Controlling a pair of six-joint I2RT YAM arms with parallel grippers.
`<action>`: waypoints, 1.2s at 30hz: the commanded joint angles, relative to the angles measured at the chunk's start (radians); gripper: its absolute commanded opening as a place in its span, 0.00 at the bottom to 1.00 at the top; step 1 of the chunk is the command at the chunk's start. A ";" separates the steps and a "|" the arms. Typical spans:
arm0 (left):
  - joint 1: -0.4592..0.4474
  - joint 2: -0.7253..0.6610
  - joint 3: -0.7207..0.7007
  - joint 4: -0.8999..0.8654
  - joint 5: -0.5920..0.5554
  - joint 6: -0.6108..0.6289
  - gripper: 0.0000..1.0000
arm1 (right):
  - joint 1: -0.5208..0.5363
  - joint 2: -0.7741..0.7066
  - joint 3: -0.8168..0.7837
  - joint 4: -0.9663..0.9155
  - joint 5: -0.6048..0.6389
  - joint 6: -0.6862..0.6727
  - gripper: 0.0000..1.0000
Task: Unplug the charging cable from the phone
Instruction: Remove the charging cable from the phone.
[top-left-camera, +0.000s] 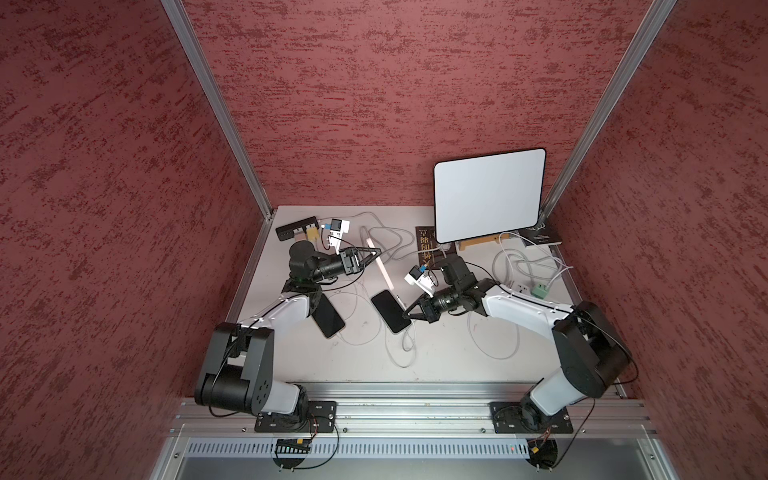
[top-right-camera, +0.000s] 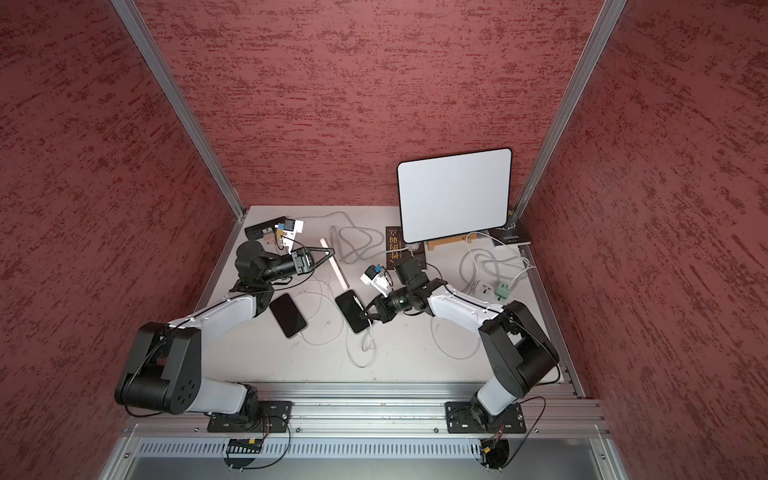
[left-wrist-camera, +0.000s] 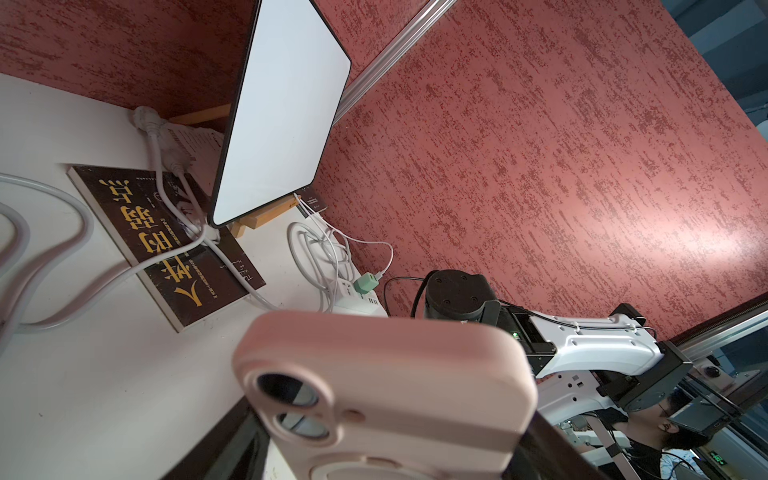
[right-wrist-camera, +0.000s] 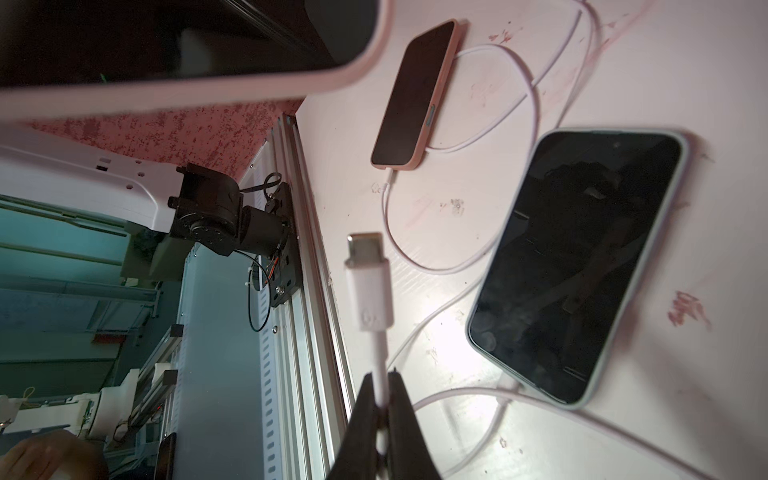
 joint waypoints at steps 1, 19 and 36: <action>0.008 -0.036 0.014 0.056 -0.004 -0.006 0.02 | -0.054 -0.035 -0.016 -0.050 0.054 -0.004 0.02; 0.004 -0.017 0.016 0.065 -0.003 -0.006 0.02 | -0.238 -0.081 -0.023 -0.194 0.560 0.137 0.05; -0.010 0.014 0.032 0.065 0.009 0.009 0.01 | -0.237 -0.121 0.055 -0.299 0.523 0.103 0.57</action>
